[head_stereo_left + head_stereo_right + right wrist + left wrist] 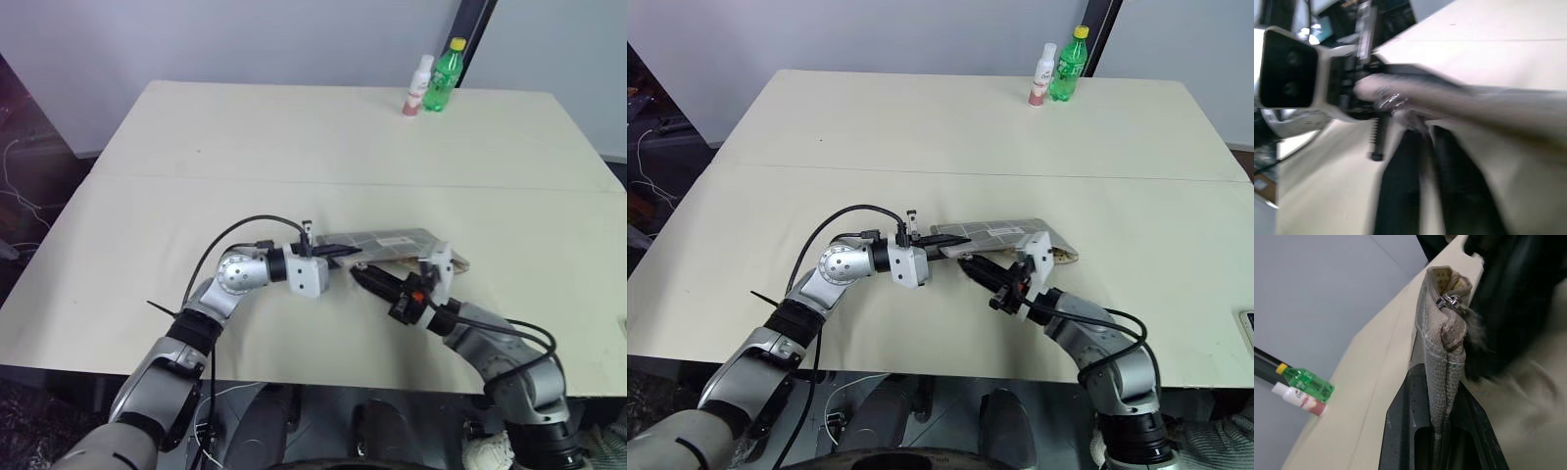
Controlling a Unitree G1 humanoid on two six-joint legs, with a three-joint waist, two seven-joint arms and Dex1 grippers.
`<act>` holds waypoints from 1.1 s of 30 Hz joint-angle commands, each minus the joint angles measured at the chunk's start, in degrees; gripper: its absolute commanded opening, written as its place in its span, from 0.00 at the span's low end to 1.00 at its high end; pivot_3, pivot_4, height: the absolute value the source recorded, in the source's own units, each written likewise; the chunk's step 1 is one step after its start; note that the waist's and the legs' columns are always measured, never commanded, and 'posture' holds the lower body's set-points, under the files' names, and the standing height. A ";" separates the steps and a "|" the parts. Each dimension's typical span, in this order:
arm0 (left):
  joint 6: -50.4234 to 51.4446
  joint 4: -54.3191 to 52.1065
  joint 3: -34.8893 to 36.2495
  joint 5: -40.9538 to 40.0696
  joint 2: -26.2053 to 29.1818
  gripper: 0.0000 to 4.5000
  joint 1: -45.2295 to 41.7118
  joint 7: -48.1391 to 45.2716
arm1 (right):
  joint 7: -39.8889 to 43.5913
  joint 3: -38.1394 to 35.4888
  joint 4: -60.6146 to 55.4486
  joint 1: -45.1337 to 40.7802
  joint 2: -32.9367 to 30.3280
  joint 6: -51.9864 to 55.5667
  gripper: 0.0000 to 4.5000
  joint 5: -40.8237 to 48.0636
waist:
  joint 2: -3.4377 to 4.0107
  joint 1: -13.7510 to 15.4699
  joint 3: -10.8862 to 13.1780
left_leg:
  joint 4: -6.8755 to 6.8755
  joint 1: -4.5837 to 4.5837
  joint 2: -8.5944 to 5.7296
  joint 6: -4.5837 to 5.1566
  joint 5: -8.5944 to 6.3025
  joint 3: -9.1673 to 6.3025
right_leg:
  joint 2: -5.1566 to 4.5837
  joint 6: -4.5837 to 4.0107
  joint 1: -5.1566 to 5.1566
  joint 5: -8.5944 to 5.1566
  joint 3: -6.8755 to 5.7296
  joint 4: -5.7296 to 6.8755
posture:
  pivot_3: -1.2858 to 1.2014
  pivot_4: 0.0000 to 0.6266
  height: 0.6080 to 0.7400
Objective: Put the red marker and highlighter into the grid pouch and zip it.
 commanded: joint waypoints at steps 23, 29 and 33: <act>5.72 3.37 3.83 -9.55 4.18 0.00 -1.18 -2.89 | 2.55 -15.16 20.37 1.44 -17.47 -19.21 0.01 -16.67 | 0.01 -0.06 0.00 | 0.10 0.00 0.01 0.02 0.02 0.00 | -0.05 0.01 0.04 0.01 0.01 0.03 | 0.52 0.24 1.00; 10.90 1.36 6.51 -15.40 5.43 0.55 -0.86 -7.15 | 10.15 -17.59 10.74 6.53 -17.42 -16.37 0.31 -7.68 | 0.01 -0.07 0.00 | 0.13 0.00 0.01 0.03 0.02 -0.02 | -0.08 0.01 0.07 0.01 0.00 0.03 | 0.52 0.24 1.00; 15.27 -1.21 10.08 -19.42 9.30 1.00 2.14 -10.29 | 13.72 -22.33 4.41 14.30 -19.35 -15.26 0.79 -5.00 | 0.02 -0.13 -0.01 | 0.12 0.02 0.02 0.07 -0.02 -0.02 | -0.11 0.00 0.11 0.00 0.00 0.00 | 0.52 0.24 1.00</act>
